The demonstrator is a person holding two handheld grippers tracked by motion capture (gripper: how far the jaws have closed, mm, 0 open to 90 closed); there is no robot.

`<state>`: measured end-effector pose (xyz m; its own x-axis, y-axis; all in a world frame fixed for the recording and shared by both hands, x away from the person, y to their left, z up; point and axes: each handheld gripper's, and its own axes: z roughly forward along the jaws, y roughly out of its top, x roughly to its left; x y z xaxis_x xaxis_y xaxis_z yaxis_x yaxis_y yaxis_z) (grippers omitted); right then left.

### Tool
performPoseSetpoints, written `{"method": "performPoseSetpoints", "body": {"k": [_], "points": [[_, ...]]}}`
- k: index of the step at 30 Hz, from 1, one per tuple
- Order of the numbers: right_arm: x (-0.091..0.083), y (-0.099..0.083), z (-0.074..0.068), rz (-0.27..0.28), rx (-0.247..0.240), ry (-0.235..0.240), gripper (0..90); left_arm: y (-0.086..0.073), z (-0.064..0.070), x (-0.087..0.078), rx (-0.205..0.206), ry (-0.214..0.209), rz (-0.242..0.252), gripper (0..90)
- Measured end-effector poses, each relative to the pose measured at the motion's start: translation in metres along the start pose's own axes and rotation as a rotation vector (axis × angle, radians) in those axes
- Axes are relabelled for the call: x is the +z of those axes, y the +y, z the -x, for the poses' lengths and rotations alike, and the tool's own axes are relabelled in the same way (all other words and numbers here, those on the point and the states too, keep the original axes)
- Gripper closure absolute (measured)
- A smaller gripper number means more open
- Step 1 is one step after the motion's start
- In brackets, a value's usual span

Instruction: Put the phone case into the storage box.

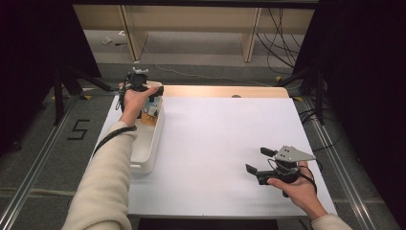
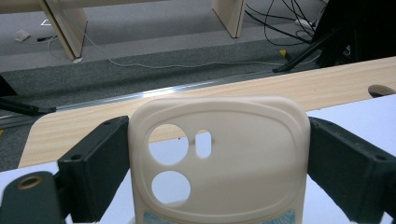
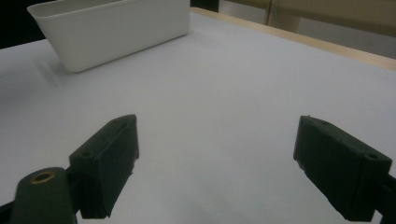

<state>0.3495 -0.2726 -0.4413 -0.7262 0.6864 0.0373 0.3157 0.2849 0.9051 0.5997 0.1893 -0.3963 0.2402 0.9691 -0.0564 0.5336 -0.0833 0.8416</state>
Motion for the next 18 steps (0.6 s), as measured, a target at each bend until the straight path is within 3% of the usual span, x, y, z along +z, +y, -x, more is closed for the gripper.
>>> {"method": "performPoseSetpoints", "body": {"k": [18], "points": [[0.0004,0.0002,-0.0002,0.001,0.002,0.002,15.0,-0.0002,0.0008,-0.0007,0.014,-0.004,-0.019,10.0]]}}
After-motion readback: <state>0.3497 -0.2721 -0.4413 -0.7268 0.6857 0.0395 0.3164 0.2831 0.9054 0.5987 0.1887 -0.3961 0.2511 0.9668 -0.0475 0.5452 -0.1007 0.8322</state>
